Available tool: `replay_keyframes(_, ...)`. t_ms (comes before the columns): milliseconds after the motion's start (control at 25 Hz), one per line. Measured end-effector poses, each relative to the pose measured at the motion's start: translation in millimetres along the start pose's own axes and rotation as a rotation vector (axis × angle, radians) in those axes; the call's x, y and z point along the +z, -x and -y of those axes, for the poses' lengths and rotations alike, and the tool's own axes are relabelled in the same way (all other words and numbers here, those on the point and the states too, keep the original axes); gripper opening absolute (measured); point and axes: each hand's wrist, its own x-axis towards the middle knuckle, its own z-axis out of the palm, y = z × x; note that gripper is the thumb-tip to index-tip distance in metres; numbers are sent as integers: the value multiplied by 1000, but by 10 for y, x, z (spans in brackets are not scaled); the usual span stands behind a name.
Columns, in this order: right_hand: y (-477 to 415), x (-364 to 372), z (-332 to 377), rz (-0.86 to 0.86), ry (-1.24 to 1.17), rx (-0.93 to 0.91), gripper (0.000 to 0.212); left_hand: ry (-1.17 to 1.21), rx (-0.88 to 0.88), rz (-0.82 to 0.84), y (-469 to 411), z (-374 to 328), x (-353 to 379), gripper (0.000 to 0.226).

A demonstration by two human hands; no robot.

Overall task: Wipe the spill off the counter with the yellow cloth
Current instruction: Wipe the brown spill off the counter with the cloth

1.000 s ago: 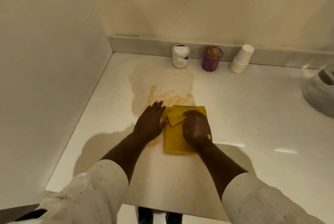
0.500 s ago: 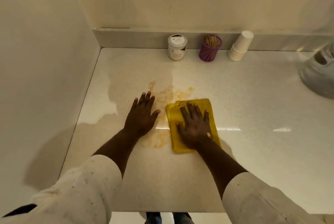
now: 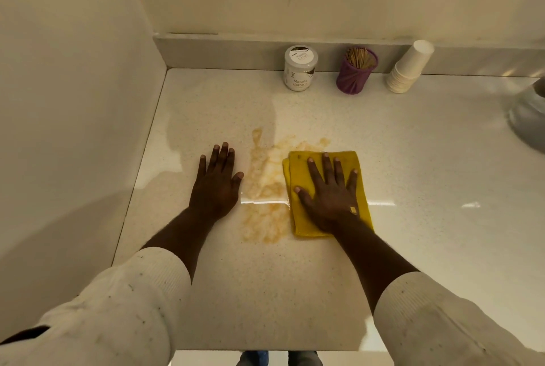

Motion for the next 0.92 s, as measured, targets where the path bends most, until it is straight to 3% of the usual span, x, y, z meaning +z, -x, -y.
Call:
replay_keyframes(600, -891, -53, 361, -42, -26, -33, 88, 0, 33, 7, -19, 187, 79, 71)
replay_keyframes(920, -686, 60, 607, -48, -31, -100, 90, 23, 40, -2, -19, 208, 86, 71)
